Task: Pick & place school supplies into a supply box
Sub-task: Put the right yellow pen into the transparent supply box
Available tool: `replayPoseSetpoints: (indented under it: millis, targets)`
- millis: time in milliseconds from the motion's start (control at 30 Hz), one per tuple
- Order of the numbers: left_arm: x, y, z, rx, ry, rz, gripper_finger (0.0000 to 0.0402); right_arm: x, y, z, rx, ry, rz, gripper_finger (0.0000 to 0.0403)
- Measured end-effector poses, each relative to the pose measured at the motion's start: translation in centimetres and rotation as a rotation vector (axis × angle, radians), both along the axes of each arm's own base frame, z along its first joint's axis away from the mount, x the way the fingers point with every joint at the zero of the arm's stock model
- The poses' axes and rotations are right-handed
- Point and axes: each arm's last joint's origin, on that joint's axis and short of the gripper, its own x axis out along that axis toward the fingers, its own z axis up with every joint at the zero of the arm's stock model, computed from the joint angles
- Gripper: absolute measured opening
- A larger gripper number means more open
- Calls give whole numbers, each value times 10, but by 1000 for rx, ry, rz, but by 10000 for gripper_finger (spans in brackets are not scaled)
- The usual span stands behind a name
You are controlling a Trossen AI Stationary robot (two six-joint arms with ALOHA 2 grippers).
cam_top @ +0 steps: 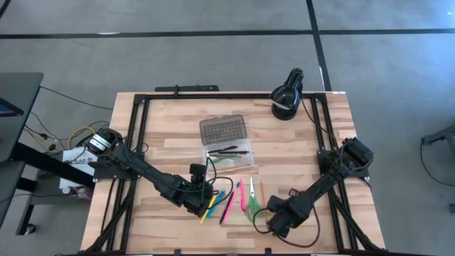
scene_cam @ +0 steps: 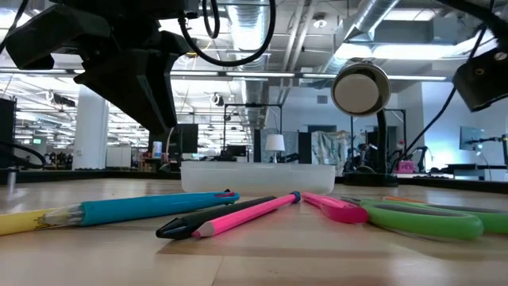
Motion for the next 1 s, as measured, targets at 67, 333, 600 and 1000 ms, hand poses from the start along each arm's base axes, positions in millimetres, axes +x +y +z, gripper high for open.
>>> replayPoseSetpoints:
  millis: [67,333,600,1000]
  targets:
    - [0,0,0,0,0,0,132,-1,2,0,-1,0,-2,99]
    - [1,0,0,-6,-10,1,132,-3,2,-1,-26,-24,-4,108]
    - [1,-1,0,-14,-9,6,132,-7,-1,-7,-19,-21,-37,69]
    - [1,-1,0,-11,-10,7,132,-7,-2,-9,-26,-15,17,20]
